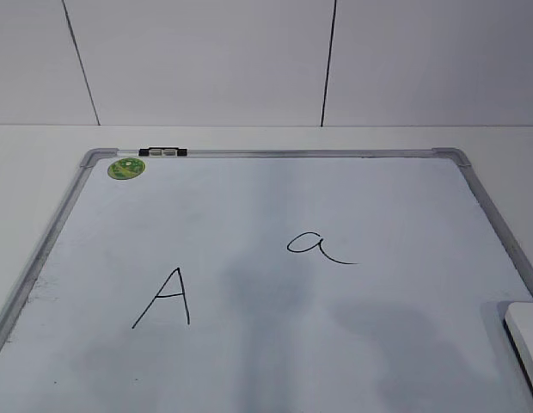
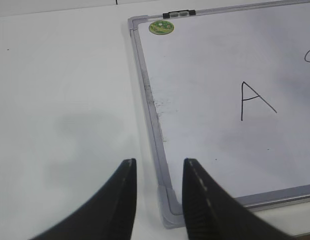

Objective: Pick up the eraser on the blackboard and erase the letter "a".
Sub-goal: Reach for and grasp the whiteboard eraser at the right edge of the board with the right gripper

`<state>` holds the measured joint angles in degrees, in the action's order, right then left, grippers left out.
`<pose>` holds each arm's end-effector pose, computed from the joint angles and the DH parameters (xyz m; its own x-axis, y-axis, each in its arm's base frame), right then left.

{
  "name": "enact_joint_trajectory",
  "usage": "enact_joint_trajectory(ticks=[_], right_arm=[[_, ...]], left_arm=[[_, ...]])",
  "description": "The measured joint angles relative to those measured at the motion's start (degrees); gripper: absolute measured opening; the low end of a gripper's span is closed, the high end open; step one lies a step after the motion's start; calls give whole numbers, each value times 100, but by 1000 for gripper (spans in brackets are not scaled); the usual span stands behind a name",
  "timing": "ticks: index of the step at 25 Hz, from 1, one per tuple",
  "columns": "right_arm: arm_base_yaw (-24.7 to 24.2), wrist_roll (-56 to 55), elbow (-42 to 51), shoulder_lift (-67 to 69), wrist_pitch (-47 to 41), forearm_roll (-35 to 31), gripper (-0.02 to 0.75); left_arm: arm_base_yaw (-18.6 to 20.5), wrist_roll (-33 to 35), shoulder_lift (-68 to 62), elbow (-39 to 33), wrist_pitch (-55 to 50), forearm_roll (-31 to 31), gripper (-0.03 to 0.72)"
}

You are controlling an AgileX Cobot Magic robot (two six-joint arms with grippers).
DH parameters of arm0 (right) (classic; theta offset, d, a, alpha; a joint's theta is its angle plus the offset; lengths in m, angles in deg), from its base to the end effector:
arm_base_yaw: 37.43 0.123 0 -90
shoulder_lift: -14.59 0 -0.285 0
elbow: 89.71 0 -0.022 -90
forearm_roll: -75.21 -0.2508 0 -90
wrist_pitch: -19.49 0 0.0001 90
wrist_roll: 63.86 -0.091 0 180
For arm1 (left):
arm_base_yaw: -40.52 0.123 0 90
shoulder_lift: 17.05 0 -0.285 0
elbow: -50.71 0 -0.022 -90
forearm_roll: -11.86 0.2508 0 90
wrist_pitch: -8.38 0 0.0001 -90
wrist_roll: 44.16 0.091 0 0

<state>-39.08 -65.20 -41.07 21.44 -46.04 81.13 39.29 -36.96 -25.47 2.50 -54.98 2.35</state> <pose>-0.0113 -0.0082 0.2706 -0.5154 -0.0046 -0.8569 0.0991 0.9930 -0.0650 -0.0067 -0.0133 0.2764 -0.4867 0.0606 -0.8715 0.1744 0.9842 -0.0290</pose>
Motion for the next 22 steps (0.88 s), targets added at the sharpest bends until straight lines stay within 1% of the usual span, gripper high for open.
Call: enact_joint_trajectory(ticks=[22], right_arm=[[0,0,0,0,0,0,592]], left_arm=[[0,0,0,0,0,0,235]])
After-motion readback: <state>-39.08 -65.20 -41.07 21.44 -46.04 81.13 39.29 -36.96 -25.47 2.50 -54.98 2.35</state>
